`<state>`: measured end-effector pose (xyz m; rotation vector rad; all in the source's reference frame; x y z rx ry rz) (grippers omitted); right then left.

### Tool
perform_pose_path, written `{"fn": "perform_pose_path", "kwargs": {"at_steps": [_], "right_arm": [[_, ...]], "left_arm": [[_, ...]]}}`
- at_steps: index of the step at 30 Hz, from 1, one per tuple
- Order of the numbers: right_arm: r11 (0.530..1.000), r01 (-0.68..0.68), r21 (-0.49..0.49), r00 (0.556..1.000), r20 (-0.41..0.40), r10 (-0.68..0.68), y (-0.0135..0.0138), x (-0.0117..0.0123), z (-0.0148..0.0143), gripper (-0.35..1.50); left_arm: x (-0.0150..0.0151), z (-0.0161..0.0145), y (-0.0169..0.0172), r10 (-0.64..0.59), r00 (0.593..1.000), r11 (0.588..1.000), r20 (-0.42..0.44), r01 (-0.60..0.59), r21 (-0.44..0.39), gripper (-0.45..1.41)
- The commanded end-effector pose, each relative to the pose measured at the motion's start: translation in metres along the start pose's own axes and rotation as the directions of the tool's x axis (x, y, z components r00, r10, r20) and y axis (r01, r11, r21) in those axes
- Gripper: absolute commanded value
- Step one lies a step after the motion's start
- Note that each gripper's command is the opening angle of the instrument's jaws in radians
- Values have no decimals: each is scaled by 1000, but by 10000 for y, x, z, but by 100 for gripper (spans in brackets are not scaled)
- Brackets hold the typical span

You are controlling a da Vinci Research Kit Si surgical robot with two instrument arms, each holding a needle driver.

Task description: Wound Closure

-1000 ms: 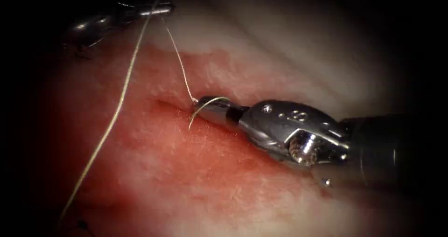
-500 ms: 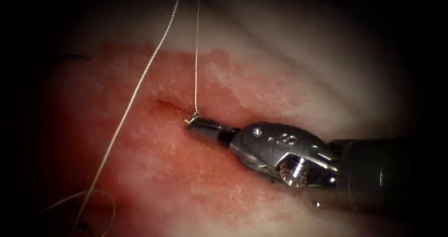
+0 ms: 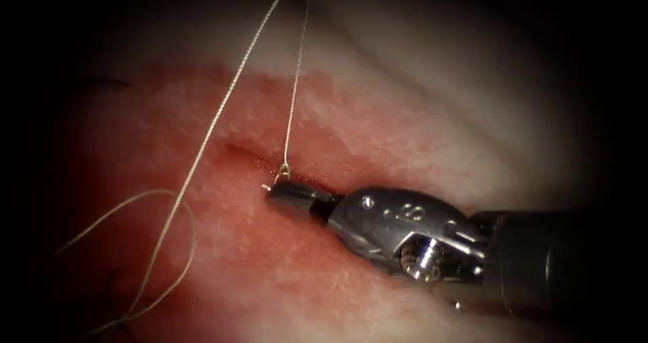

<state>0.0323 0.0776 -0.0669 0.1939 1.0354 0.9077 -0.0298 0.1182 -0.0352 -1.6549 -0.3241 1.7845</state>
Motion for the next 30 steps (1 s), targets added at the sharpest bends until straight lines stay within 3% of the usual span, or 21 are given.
{"fn": "perform_pose_path", "kwargs": {"at_steps": [1,15,19,20,25,30], "right_arm": [[1000,0,7,1000,-5,0,-5,-3,8,-35],[999,42,32,999,-15,-41,-6,-15,11,-35],[998,43,36,999,-27,-42,-5,-16,13,-35],[998,38,51,999,-30,-36,-8,-22,16,-35],[994,17,104,999,-35,-13,-23,-39,33,-35],[992,16,125,999,-34,-12,-37,-38,35,-35]], "left_arm": [[-3,9,-7,3,1000,1000,-2,-3,2,-35],[-10,46,-25,72,997,997,-4,-72,35,-35],[-8,52,-27,112,993,993,22,-112,40,-35],[-12,55,-26,153,985,987,79,-156,34,-35],[-13,55,-25,172,980,984,100,-176,32,-35],[-13,55,-25,215,965,974,152,-224,44,-35]]}}
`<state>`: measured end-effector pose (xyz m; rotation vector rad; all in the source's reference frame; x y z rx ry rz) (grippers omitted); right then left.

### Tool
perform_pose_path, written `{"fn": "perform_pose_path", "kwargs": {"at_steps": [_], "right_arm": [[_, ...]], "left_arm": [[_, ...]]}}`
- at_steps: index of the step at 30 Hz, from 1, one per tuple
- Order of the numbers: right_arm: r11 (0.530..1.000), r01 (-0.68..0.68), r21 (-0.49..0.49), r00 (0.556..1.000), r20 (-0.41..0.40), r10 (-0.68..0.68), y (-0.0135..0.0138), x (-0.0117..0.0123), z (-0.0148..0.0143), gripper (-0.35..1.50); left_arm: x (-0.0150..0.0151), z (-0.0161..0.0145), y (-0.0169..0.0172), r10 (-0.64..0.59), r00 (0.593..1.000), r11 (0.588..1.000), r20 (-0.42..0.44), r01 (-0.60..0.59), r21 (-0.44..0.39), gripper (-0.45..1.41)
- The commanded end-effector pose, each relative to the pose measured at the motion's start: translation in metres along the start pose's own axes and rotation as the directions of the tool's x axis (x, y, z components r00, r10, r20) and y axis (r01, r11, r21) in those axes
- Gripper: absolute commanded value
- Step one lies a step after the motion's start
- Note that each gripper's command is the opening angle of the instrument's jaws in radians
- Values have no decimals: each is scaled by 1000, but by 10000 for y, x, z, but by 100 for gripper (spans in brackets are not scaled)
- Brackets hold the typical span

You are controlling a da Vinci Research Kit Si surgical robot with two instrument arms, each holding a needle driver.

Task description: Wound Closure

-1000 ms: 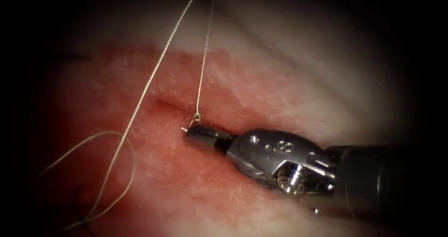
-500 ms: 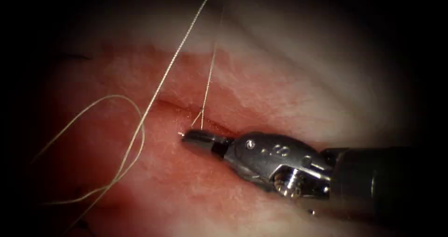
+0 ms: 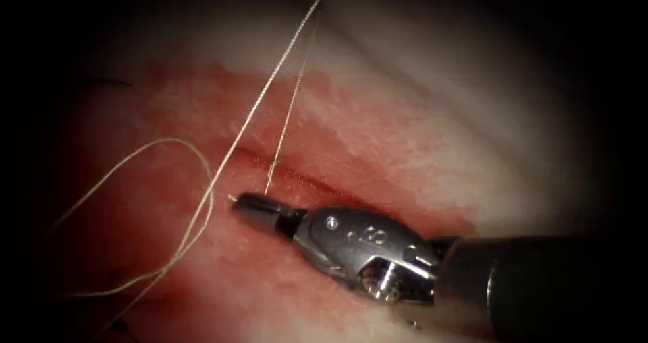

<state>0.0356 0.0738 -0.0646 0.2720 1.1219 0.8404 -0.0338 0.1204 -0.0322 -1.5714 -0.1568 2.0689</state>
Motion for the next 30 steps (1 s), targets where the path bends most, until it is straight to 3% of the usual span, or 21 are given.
{"fn": "perform_pose_path", "kwargs": {"at_steps": [1,12,30], "right_arm": [[1000,0,11,1000,4,0,-7,-1,6,-35],[1000,-9,4,1000,20,9,-3,-12,1,-35],[1000,-11,4,999,45,10,-12,-28,-5,-35]], "left_arm": [[-1,8,-2,5,1000,1000,7,-5,3,-35],[1,24,-5,126,991,992,38,-127,21,-35],[16,40,-19,196,980,979,43,-198,49,-35]]}}
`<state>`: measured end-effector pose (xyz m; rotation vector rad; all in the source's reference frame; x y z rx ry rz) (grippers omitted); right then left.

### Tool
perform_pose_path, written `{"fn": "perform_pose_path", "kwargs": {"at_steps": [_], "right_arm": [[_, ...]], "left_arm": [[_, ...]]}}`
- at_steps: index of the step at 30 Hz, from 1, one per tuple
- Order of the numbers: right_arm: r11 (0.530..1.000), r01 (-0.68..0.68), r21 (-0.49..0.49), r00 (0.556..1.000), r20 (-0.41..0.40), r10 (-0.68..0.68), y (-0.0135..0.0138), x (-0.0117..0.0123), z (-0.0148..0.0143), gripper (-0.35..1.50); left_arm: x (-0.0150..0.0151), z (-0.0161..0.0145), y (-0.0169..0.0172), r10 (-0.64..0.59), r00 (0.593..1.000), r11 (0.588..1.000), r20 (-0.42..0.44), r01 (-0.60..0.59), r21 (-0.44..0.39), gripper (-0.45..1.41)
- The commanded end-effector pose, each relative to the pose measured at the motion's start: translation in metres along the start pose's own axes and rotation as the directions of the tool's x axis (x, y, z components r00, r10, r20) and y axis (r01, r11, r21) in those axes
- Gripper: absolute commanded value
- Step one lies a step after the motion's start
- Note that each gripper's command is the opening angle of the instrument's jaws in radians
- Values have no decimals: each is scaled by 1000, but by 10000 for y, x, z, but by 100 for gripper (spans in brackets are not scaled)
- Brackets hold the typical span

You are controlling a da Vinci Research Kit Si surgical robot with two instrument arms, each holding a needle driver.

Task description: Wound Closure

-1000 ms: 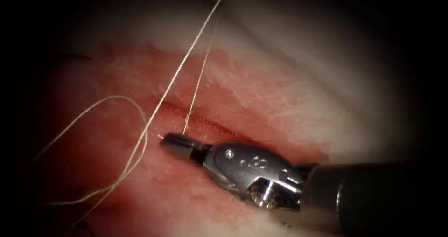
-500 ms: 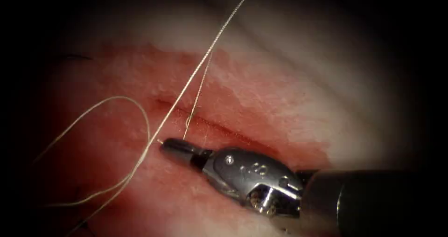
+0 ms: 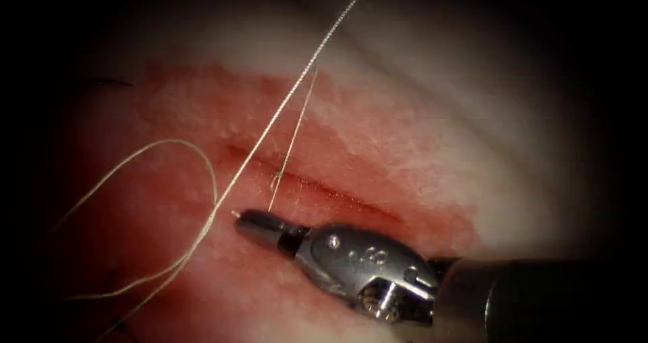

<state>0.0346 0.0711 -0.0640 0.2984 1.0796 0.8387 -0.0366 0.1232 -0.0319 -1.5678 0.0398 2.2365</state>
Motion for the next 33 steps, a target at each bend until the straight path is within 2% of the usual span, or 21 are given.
{"fn": "perform_pose_path", "kwargs": {"at_steps": [1,5,8,9,10,11,12,21,25,30,33], "right_arm": [[1000,1,2,1000,-1,-1,-2,-3,7,-35],[1000,-1,-11,1000,-2,1,-2,-1,8,-35],[1000,-10,-17,999,-46,9,1,9,11,-35],[1000,-13,-17,998,-57,12,1,12,11,27],[999,-16,-32,996,-86,13,1,21,7,81],[999,-9,-44,996,-88,5,1,25,6,101],[999,-5,-44,996,-90,1,1,27,4,110],[999,-18,-28,996,-89,16,7,52,-38,115],[999,-24,-31,995,-98,21,15,57,-48,115],[995,-70,-67,989,-132,61,36,67,-52,113],[990,-116,-82,985,-140,103,58,69,-45,125]], "left_arm": [[0,7,-4,0,1000,1000,-1,0,3,-35],[2,6,-6,3,1000,1000,0,-3,6,-35],[-2,-2,1,-14,1000,1000,-10,14,-22,-35],[-2,-6,4,-26,1000,999,-13,25,-33,-35],[0,-17,9,-33,999,998,-14,33,-49,-35],[2,-22,11,-36,999,998,-16,35,-55,-35],[5,-27,13,-39,999,997,-21,38,-60,-35],[52,-77,20,-98,990,992,-106,89,-87,-35],[66,-85,26,-100,987,992,-126,90,-85,-35],[78,-93,37,-112,982,991,-151,100,-87,-35],[88,-105,48,-126,977,989,-170,111,-96,-35]]}}
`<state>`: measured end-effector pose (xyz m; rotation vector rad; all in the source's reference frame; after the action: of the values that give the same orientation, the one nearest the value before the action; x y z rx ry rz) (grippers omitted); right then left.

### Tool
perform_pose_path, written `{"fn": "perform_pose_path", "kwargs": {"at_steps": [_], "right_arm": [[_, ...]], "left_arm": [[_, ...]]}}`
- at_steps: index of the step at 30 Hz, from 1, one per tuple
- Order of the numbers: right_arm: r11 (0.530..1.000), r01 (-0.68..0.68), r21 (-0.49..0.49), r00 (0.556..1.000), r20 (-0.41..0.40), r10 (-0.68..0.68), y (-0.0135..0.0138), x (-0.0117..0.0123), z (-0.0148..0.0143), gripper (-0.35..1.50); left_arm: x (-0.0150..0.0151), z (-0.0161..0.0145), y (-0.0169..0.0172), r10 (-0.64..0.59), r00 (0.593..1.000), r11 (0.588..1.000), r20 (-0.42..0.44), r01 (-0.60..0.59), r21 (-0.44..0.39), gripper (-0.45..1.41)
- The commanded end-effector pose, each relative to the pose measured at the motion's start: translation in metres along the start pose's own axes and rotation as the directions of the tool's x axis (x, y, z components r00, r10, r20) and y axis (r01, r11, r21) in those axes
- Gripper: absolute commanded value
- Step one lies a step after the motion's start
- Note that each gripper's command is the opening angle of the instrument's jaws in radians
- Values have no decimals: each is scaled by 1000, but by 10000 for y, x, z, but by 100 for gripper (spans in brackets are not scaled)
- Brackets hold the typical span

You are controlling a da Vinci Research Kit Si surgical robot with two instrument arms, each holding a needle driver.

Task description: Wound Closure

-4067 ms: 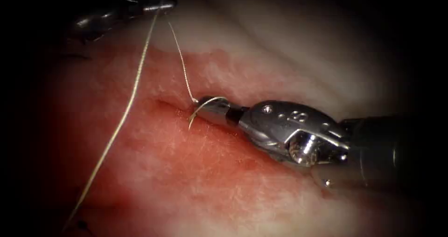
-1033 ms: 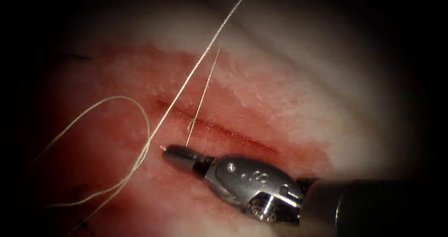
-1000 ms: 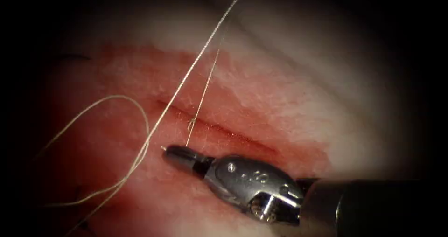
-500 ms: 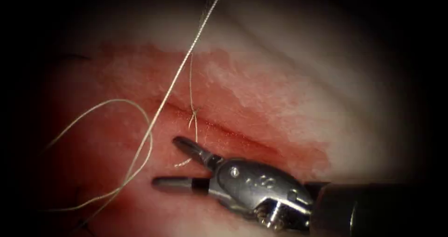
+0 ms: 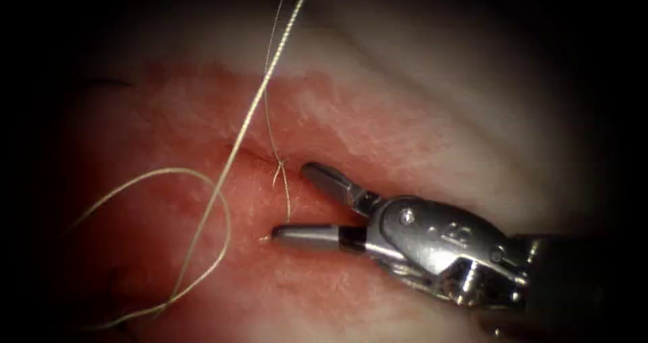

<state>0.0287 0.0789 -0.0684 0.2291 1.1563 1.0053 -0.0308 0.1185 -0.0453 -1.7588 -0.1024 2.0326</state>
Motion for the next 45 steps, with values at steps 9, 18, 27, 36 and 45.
{"fn": "perform_pose_path", "kwargs": {"at_steps": [9,18,27,36,45], "right_arm": [[997,-74,-37,997,1,74,44,-25,52,145],[997,-79,-10,997,16,79,38,-22,89,147],[997,-79,-12,997,25,79,41,-22,89,145],[997,-79,-12,997,25,79,43,-21,90,143],[997,-79,-10,996,28,79,39,-22,105,143]], "left_arm": [[31,-12,29,-39,997,999,-65,37,-38,-35],[67,-21,57,-109,980,990,-169,91,-111,-35],[96,-26,67,-142,972,982,-185,115,-147,-35],[107,-33,83,-151,970,979,-189,121,-163,-35],[138,-32,106,-183,964,973,-196,148,-178,-35]]}}
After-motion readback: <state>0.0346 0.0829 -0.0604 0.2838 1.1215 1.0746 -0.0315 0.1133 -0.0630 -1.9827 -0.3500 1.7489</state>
